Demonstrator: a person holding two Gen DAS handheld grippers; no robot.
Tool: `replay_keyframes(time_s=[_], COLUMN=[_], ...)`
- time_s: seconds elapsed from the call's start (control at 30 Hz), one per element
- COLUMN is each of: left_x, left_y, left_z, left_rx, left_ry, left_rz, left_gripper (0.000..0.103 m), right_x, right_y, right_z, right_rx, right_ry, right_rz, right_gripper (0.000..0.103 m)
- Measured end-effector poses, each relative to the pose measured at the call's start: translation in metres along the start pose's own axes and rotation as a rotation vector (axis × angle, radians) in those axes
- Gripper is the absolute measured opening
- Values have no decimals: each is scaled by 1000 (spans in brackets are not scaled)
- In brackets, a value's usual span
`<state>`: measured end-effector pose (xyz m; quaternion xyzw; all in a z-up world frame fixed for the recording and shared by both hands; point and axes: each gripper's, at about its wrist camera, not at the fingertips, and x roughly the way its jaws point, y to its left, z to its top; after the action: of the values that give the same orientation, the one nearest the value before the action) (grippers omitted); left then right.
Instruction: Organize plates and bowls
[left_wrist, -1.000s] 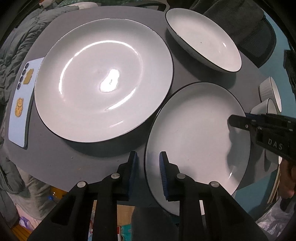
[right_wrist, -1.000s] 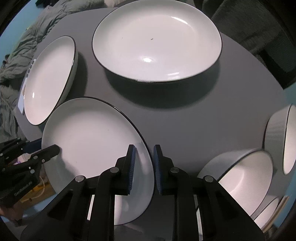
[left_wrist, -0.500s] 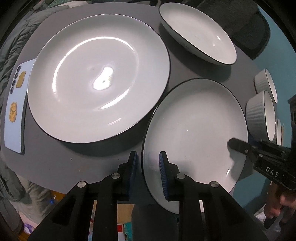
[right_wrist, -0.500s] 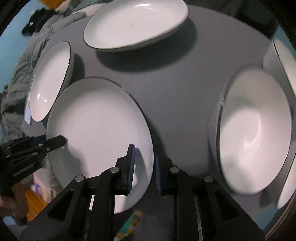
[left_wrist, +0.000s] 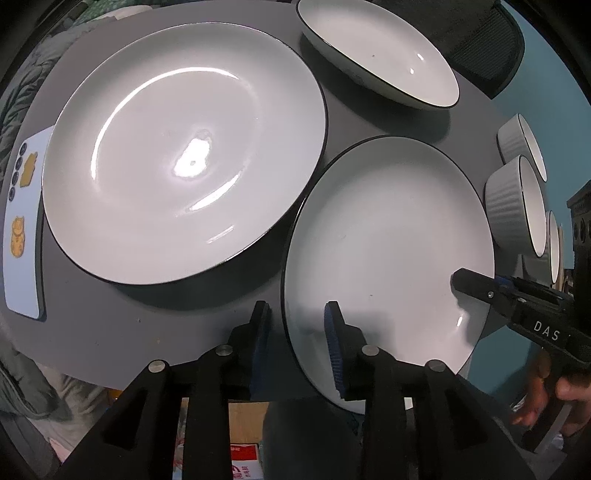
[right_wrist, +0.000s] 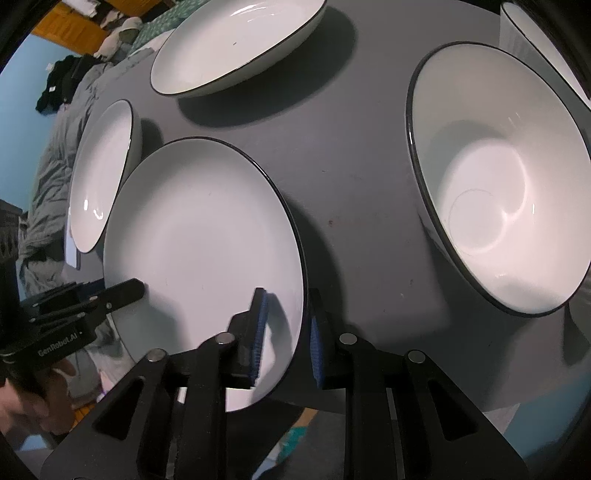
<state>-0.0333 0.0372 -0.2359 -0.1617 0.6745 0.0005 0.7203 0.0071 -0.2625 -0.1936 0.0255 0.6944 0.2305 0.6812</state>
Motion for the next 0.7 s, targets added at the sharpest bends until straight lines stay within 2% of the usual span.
replay_keyframes(time_s=[0.17, 0.3, 0.43, 0.7], left_x=[2, 2, 5, 8], left_y=[-3, -6, -10, -14], left_z=[2, 2, 6, 13], left_rx=[10, 17, 4, -19], left_ry=[4, 2, 10, 32], left_rz=[-5, 1, -13, -13], left_gripper=[30, 30, 26, 27], right_x=[-1, -1, -2, -5], right_y=[-1, 1, -2, 0], right_z=[-1, 0, 3, 10], right_rx=[46, 47, 51, 49], right_ry=[5, 7, 24, 33], right_rz=[-1, -31, -27, -30], right_gripper=[19, 17, 17, 17])
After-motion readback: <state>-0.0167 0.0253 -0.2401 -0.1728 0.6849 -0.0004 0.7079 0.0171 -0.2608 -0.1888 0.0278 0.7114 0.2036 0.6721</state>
